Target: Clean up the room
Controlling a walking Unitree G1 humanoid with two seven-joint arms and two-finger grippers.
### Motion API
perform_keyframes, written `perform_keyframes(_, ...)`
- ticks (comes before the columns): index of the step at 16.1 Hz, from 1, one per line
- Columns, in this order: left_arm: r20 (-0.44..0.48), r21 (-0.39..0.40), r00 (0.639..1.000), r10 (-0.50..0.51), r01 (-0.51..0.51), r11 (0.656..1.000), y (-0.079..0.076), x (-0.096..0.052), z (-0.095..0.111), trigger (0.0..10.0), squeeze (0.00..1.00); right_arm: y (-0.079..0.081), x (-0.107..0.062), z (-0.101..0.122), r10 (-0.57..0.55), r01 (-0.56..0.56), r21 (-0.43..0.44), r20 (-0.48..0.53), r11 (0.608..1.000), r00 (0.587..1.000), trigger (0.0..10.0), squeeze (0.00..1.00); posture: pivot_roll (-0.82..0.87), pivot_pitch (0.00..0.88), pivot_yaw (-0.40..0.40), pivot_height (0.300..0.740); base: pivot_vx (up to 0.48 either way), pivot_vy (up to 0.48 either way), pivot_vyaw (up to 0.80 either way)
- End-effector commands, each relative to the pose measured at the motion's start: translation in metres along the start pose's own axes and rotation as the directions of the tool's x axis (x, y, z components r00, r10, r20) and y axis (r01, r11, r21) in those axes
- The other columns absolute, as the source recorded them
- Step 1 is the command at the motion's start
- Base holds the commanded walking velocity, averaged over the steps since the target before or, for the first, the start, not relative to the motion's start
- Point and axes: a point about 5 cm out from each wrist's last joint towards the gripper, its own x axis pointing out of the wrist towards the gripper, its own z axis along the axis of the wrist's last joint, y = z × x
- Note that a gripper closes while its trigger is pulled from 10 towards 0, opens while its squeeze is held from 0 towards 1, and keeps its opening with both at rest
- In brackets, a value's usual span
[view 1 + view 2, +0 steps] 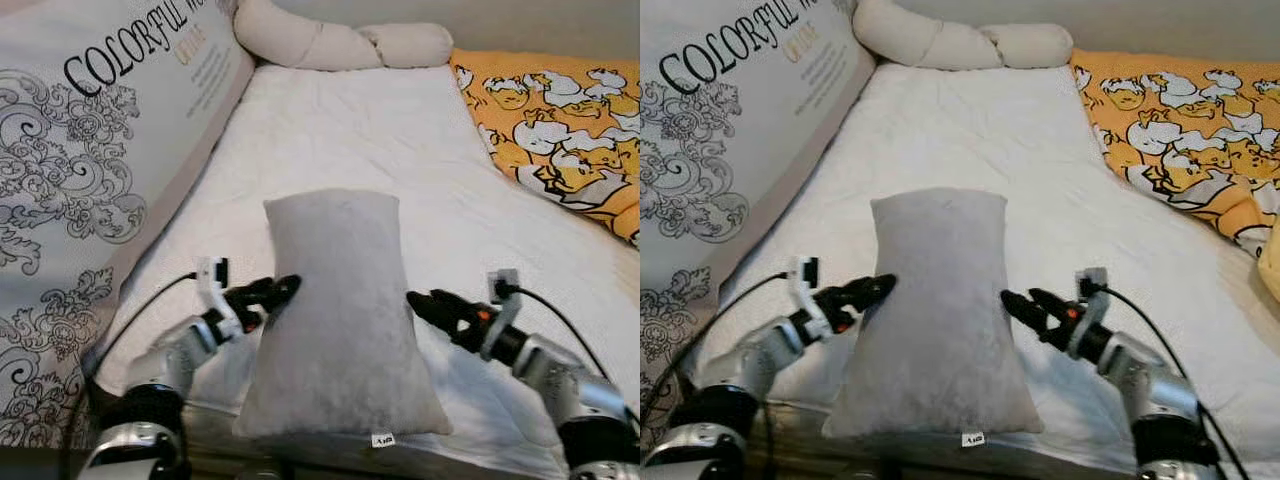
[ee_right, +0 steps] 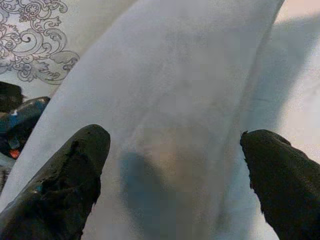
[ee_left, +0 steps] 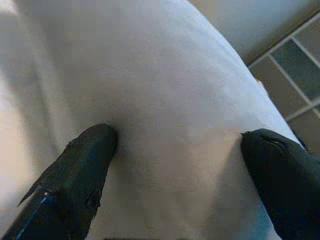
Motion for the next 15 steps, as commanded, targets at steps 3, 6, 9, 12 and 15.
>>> perform_keyframes(3, -0.139, 0.003, 0.99, -0.039, 0.04, 0.999, -0.01, 0.015, -0.022, 10.0, 1.0, 0.008, 0.02, -0.019, 0.045, -0.039, 0.076, -0.085, 0.996, 0.995, 10.0, 1.0, 0.02, 0.0, 0.07, 0.74, 0.0, 0.0, 0.0)
perform_keyframes(6, -0.177, 0.059, 0.984, 0.006, 0.005, 0.998, -0.011, 0.022, -0.029, 10.0, 1.0, 0.008, 0.029, -0.03, 0.006, -0.002, 0.025, -0.171, 1.0, 0.985, 10.0, 1.0, 0.02, 0.0, 0.074, 0.74, 0.0, 0.0, 0.0)
perform_keyframes(9, -0.185, 0.069, 0.983, 0.01, 0.003, 0.998, -0.01, 0.022, -0.029, 0.0, 0.0, 0.011, 0.038, -0.027, -0.01, 0.003, -0.047, -0.148, 0.999, 0.989, 0.0, 0.0, 0.03, 0.0, 0.065, 0.74, 0.0, 0.0, 0.0)
perform_keyframes(12, -0.186, 0.134, 0.98, 0.065, -0.04, 0.99, -0.006, 0.02, -0.029, 0.0, 0.0, 0.006, 0.041, -0.027, -0.064, 0.06, -0.045, -0.099, 0.997, 0.993, 0.0, 0.0, 0.03, 0.0, 0.076, 0.74, 0.0, 0.0, 0.0)
perform_keyframes(15, -0.233, 0.153, 0.969, 0.084, -0.048, 0.987, -0.002, 0.016, -0.032, 0.0, 0.0, 0.009, 0.048, -0.028, -0.099, 0.093, -0.073, -0.09, 0.993, 0.991, 0.0, 0.0, 0.04, 0.0, 0.062, 0.74, 0.0, 0.0, 0.0)
